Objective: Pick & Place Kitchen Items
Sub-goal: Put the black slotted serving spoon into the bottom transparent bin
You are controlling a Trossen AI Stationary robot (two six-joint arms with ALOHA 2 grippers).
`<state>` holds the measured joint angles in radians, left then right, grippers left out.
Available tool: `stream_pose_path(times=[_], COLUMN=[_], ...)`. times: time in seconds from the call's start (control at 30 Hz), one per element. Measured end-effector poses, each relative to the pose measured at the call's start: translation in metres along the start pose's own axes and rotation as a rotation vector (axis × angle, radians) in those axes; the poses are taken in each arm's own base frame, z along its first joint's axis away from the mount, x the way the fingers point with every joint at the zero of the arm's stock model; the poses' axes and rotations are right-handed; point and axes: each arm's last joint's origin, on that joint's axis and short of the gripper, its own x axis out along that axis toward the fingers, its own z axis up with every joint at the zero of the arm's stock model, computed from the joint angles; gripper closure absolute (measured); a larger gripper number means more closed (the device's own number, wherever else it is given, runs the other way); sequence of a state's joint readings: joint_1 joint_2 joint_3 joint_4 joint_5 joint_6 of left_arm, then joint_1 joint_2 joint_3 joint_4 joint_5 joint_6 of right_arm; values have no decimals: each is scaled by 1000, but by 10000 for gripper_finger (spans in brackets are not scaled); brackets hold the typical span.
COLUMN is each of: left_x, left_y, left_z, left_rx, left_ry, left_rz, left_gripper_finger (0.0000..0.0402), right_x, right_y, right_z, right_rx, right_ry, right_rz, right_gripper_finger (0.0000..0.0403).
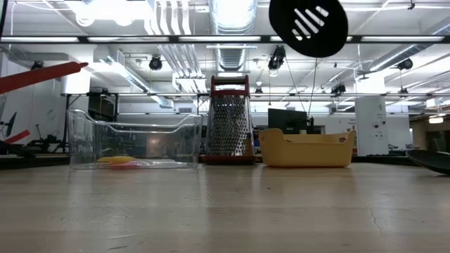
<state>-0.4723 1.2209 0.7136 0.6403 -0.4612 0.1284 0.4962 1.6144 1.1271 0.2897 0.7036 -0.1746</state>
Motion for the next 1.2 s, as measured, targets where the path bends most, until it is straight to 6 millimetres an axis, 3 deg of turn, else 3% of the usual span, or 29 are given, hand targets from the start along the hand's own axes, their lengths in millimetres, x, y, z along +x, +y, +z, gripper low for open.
stream_pose_path(times=[0.37, 0.93, 1.2], left_x=[2, 4, 4], left_y=[2, 8, 8], left_z=[1, 2, 1], left_rx=[-13, -32, -26], left_ry=[-18, -34, -23], left_rz=[-47, -23, -23], left_gripper_finger=[160, 275, 353], right_x=[16, 26, 26], right_y=[-3, -13, -12], right_z=[-7, -10, -11], right_rx=[17, 64, 71], right_ry=[15, 13, 14], right_rz=[-6, 3, 9], right_gripper_finger=[382, 381, 381])
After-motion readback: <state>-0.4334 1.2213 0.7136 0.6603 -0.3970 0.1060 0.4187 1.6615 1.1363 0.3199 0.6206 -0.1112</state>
